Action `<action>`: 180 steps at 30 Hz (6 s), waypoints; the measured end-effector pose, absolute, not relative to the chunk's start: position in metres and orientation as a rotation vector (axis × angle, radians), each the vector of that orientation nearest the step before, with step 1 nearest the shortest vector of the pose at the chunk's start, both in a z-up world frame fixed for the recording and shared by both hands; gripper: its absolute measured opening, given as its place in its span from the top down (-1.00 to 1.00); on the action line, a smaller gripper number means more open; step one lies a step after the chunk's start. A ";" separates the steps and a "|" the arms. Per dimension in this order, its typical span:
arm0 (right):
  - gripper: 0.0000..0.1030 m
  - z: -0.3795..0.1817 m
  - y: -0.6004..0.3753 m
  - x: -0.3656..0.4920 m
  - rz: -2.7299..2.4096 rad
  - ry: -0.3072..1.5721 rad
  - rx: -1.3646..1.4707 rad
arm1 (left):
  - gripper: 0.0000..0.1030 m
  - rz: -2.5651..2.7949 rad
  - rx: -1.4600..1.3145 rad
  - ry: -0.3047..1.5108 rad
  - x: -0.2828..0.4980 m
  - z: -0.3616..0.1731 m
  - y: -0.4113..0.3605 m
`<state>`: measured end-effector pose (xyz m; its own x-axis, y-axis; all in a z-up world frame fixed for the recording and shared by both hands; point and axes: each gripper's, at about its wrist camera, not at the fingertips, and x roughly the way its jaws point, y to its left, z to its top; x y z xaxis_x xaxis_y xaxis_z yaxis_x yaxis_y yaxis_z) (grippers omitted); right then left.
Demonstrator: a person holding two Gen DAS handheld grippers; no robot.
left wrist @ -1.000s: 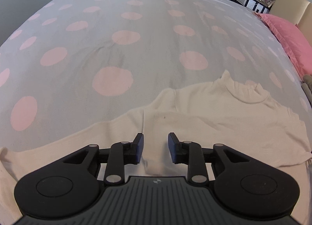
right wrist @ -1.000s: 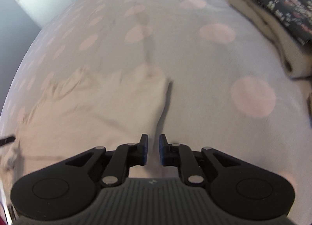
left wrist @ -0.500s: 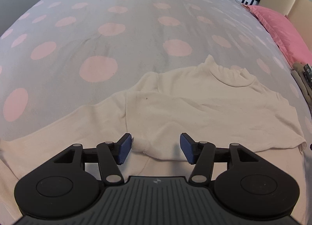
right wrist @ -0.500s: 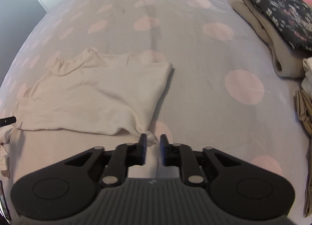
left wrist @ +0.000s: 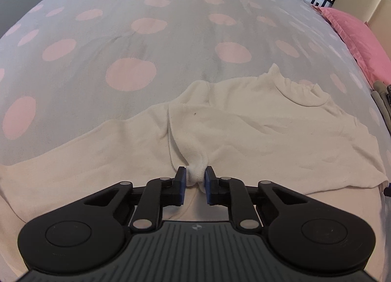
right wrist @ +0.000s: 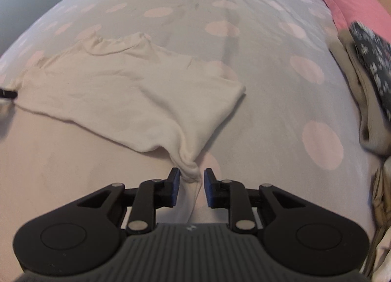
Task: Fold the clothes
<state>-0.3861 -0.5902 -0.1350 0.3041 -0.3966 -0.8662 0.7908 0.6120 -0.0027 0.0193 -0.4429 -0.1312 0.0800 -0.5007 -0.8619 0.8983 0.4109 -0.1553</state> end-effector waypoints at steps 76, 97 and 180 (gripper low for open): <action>0.35 -0.094 -0.625 -0.406 -1.017 0.758 0.864 | 0.05 -0.681 0.435 1.018 0.130 -0.094 -0.339; 0.27 -0.066 -0.575 -0.367 -0.941 0.805 0.733 | 1.00 -0.860 0.300 1.040 0.096 -0.045 -0.308; 0.08 -0.076 -0.595 -0.351 -0.901 0.821 0.805 | 0.28 -1.521 0.441 1.224 -0.139 -0.079 -0.547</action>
<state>-0.3507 -0.5948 -0.0762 0.3797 -0.3376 -0.8613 0.8890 0.3908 0.2387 -0.1392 -0.5474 -0.0791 -0.3489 -0.4993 -0.7930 0.8814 0.1128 -0.4588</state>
